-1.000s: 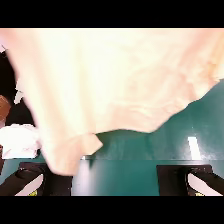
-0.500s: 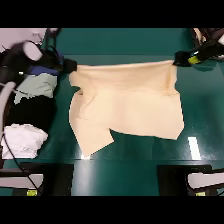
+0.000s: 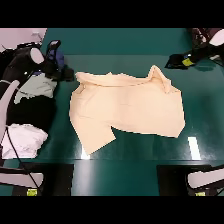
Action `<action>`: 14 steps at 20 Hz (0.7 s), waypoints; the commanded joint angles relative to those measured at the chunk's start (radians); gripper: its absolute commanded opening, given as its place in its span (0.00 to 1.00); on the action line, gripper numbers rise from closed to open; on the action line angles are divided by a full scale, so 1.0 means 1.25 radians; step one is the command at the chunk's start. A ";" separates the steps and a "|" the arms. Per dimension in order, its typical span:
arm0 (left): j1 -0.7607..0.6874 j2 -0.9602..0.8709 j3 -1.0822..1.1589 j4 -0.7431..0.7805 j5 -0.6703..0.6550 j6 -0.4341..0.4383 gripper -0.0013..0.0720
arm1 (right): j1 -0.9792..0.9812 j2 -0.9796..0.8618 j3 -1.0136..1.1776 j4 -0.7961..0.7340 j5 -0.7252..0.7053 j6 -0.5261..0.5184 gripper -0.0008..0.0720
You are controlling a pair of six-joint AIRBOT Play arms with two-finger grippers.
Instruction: Fold the shirts.
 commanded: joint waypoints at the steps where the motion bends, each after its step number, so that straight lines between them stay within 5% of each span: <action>1: 0.041 0.116 -0.178 0.023 -0.075 0.000 0.77 | -0.035 0.126 -0.127 0.003 0.042 -0.011 0.55; 7: 0.041 0.276 -0.570 -0.150 0.064 0.002 0.77 | -0.077 0.326 -0.362 0.004 0.013 -0.010 0.55; 14: 0.041 0.276 -0.631 -0.339 0.161 0.107 0.73 | -0.091 0.445 -0.501 0.003 0.007 -0.009 0.55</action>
